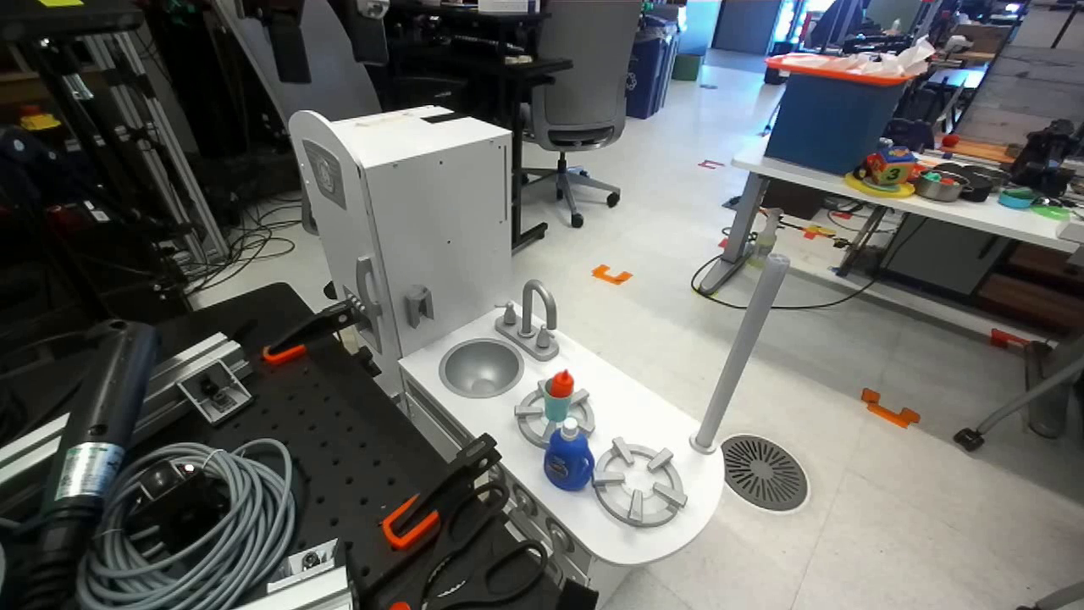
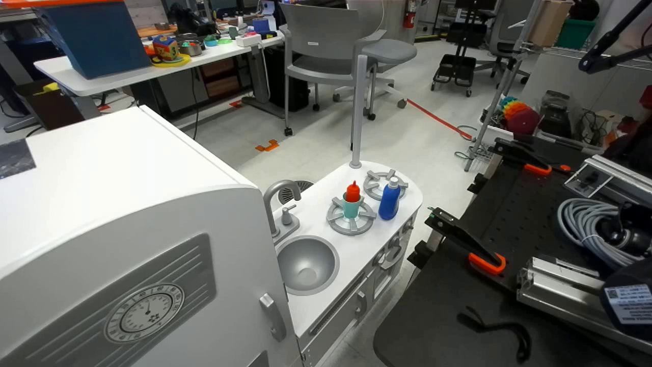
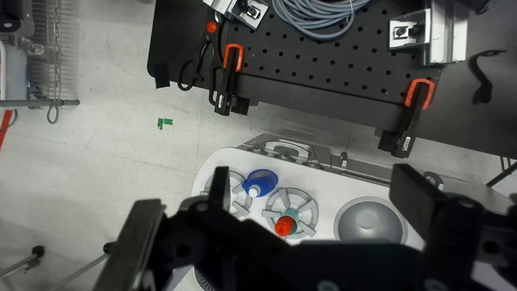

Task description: Move the faucet spout to the left

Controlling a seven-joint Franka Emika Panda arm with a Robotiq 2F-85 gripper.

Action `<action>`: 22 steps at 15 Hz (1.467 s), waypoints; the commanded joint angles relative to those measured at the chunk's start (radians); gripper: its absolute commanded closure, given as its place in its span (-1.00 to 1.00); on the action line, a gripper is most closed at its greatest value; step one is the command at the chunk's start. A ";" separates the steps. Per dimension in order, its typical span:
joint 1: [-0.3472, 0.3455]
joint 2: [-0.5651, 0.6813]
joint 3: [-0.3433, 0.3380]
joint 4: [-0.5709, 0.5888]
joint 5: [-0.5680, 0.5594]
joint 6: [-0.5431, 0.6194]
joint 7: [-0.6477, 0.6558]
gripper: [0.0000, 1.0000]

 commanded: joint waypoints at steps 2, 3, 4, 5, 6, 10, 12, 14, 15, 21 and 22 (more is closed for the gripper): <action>0.007 0.148 -0.004 0.098 -0.025 0.002 0.074 -1.00; 0.000 0.235 -0.003 0.142 -0.028 0.048 0.105 -1.00; -0.003 0.274 -0.004 0.163 -0.043 0.077 0.127 -1.00; -0.003 0.326 -0.009 0.180 -0.055 0.133 0.149 -1.00; -0.002 0.387 -0.013 0.214 -0.074 0.154 0.169 -1.00; 0.025 0.652 -0.057 0.351 -0.187 0.210 0.279 -1.00; 0.049 0.785 -0.096 0.421 -0.241 0.274 0.305 -1.00; 0.070 0.914 -0.136 0.498 -0.246 0.367 0.289 -1.00; 0.078 0.979 -0.155 0.537 -0.241 0.424 0.271 -1.00; 0.145 1.369 -0.251 0.860 -0.224 0.722 0.143 -1.00; 0.154 1.426 -0.260 0.914 -0.222 0.750 0.111 -1.00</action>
